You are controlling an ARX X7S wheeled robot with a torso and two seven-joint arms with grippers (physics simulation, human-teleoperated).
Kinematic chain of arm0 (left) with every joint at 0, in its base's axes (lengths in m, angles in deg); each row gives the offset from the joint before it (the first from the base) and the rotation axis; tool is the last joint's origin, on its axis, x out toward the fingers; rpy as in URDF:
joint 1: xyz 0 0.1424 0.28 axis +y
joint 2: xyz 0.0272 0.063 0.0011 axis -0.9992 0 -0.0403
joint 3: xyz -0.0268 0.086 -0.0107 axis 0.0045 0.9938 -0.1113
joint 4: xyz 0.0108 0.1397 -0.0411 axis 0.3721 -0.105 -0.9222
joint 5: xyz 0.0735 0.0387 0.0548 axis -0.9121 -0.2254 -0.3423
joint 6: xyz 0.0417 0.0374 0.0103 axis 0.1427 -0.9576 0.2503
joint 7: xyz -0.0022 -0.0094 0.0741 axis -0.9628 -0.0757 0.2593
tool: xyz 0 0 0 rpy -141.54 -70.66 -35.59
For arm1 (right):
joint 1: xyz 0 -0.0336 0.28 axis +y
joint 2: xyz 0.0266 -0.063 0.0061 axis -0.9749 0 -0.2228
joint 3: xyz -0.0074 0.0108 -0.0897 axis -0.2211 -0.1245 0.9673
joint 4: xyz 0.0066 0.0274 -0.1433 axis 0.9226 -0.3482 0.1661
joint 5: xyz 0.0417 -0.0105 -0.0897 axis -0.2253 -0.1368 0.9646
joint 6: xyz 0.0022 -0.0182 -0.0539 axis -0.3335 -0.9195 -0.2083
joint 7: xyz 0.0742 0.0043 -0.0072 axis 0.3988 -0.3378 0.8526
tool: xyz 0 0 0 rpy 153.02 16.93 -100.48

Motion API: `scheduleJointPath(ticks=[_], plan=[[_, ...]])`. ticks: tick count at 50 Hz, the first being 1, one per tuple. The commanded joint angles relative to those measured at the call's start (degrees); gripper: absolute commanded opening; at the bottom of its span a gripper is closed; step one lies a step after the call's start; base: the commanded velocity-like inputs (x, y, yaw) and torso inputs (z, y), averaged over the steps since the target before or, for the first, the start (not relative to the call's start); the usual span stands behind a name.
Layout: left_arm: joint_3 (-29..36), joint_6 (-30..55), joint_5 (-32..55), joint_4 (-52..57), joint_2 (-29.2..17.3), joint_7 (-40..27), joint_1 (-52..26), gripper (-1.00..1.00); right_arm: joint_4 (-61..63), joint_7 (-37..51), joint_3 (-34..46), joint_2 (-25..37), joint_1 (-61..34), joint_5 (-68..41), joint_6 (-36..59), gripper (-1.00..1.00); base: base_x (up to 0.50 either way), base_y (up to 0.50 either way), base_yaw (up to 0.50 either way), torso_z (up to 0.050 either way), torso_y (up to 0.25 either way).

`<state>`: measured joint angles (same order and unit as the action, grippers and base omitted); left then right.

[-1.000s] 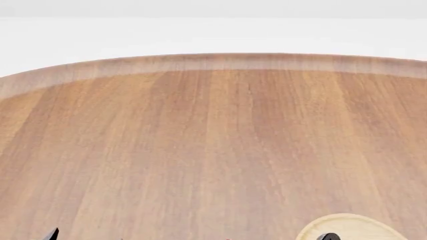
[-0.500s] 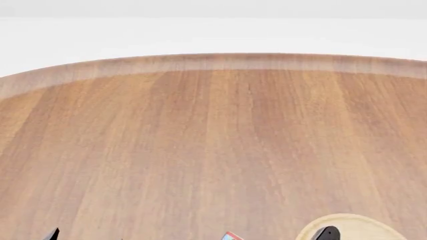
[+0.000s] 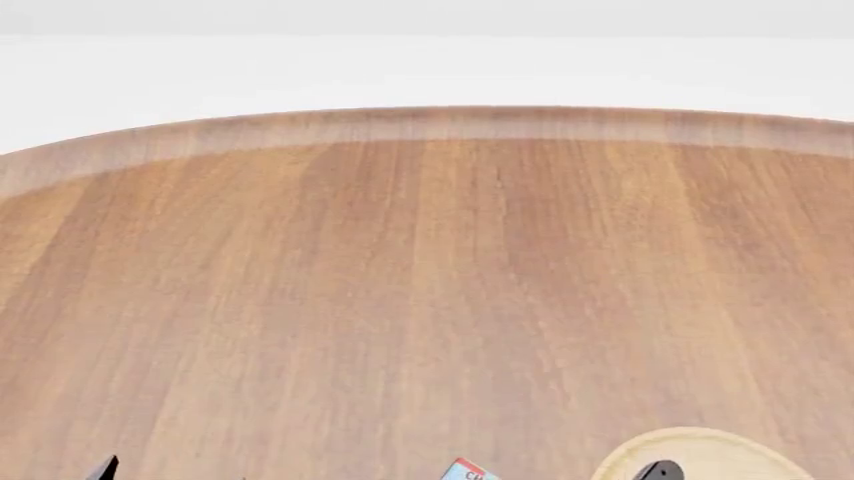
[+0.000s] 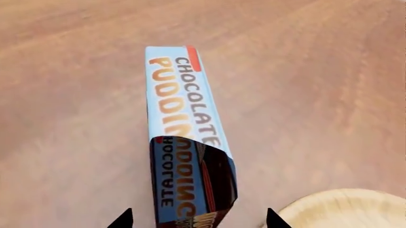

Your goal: Put the chocolate pudding to the left of the plate.

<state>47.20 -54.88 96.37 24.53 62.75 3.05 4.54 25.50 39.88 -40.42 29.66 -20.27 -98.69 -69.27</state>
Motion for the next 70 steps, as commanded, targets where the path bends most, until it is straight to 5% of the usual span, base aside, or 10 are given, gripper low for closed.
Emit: scheduleJointPath(ticks=[1, 18, 32, 50, 52, 70], plan=[[0.2, -0.1, 0.0, -0.1, -0.1, -0.1, -0.1, 1.00, -1.3, 0.8, -0.1, -0.1, -0.1, 0.8, -0.4, 1.00, 0.00, 0.00, 0.00, 0.000, 0.000], [0.3, 0.0, -0.1, 0.9, -0.5, -0.6, 0.4, 1.00, 63.1, 16.5, -10.4, 20.5, 31.8, -9.3, 17.2, 1.00, 0.00, 0.00, 0.00, 0.000, 0.000], [0.4, 0.2, 0.2, 1.0, -0.6, -0.7, 0.2, 1.00, 76.9, 23.3, -12.9, 25.0, 44.9, -8.5, 16.3, 1.00, 0.00, 0.00, 0.00, 0.000, 0.000], [0.0, 0.2, -0.2, 5.0, -1.9, -2.0, 1.7, 1.00, 88.6, 41.4, -9.8, 17.3, 46.1, 8.5, 25.7, 1.00, 0.00, 0.00, 0.00, 0.000, 0.000], [-0.3, 0.0, -0.9, 7.2, -2.5, -2.8, 2.7, 1.00, 91.5, 49.4, -11.3, 12.4, 45.1, 13.6, 28.9, 1.00, 0.00, 0.00, 0.00, 0.000, 0.000], [-3.6, -4.5, -9.6, 20.6, -6.6, -9.0, 10.9, 1.00, 100.1, 64.6, -11.6, 4.6, 49.9, 23.0, 19.4, 1.00, 0.00, 0.00, 0.00, 0.000, 0.000]])
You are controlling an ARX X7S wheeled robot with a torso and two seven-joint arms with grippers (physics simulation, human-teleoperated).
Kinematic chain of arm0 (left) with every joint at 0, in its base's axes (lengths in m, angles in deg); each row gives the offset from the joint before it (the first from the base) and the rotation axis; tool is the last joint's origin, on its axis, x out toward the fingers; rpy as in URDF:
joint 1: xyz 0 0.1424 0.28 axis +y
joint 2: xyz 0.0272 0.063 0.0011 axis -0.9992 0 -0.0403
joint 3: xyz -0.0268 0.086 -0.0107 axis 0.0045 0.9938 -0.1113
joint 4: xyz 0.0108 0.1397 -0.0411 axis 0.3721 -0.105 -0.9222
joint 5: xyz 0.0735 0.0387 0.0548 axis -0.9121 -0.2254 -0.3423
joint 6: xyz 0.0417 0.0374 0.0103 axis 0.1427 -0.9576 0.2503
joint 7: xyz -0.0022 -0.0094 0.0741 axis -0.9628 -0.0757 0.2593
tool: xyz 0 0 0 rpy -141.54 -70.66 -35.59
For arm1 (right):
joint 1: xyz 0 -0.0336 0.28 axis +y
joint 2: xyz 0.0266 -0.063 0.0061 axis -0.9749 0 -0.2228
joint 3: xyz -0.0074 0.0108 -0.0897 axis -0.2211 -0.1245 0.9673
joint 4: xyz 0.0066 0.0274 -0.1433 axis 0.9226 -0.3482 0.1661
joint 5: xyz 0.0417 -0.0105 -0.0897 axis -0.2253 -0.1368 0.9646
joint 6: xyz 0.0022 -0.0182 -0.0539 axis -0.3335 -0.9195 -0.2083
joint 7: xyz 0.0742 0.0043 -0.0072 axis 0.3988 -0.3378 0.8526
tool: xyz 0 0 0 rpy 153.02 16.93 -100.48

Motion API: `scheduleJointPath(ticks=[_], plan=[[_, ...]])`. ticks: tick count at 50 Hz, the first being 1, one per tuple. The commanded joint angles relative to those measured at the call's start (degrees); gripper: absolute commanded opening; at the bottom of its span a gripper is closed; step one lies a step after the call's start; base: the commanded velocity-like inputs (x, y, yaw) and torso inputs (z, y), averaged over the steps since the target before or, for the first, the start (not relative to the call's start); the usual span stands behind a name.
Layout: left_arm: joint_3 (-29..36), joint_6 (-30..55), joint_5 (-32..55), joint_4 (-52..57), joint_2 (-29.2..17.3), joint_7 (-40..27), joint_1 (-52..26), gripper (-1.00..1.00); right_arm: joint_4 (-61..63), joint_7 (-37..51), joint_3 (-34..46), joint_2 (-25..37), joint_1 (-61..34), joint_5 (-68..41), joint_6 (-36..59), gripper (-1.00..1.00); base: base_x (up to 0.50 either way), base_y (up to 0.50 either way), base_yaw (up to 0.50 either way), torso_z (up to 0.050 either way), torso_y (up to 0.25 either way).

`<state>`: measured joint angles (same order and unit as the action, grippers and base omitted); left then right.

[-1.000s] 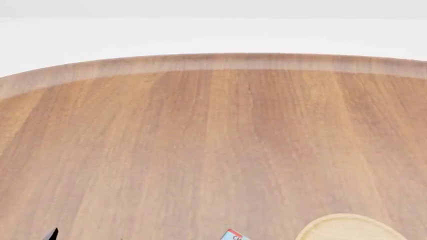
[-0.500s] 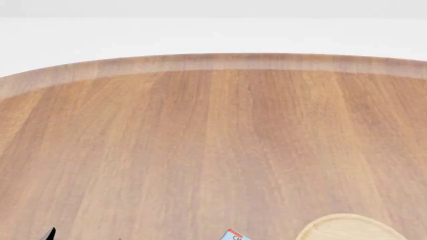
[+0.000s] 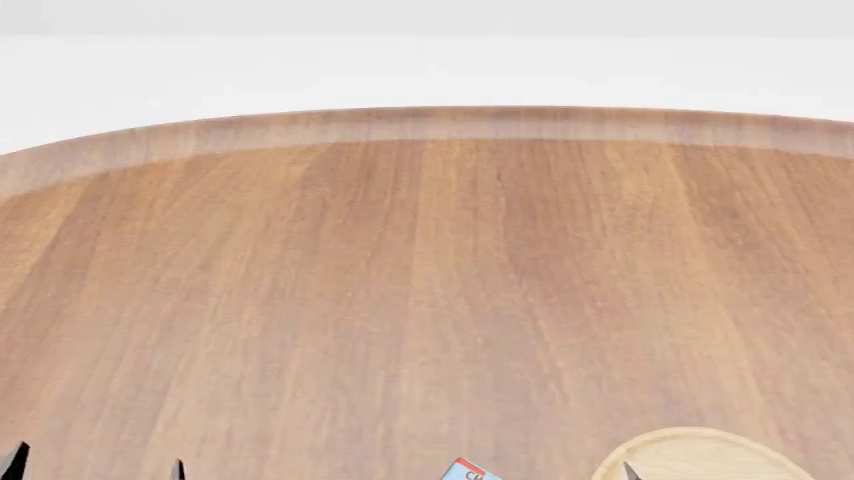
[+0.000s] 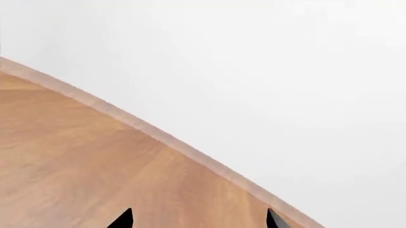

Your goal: Put the chocolate pudding to the left of the plate.

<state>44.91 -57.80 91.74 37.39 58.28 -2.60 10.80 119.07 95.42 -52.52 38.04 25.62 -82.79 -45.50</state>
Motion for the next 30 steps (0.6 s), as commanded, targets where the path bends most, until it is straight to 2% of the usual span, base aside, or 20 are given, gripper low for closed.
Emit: scheduleJointPath(ticks=[1, 11, 30], plan=[[-1.7, -1.9, -5.6, 8.6, -2.3, -3.9, 5.2, 1.00, 8.4, 9.1, 0.5, -3.9, 4.8, 7.4, -3.8, 1.00, 0.00, 0.00, 0.00, 0.000, 0.000], [-3.9, -10.3, -5.8, 12.9, -4.4, -6.1, 10.5, 1.00, 11.4, 10.8, 1.9, -3.3, 8.4, 8.7, -8.0, 1.00, 0.00, 0.00, 0.00, 0.000, 0.000], [-4.4, -11.8, -5.7, 13.1, -4.8, -6.8, 11.1, 1.00, 12.0, 10.5, 2.6, -2.7, 8.9, 7.8, -9.3, 1.00, 0.00, 0.00, 0.00, 0.000, 0.000]])
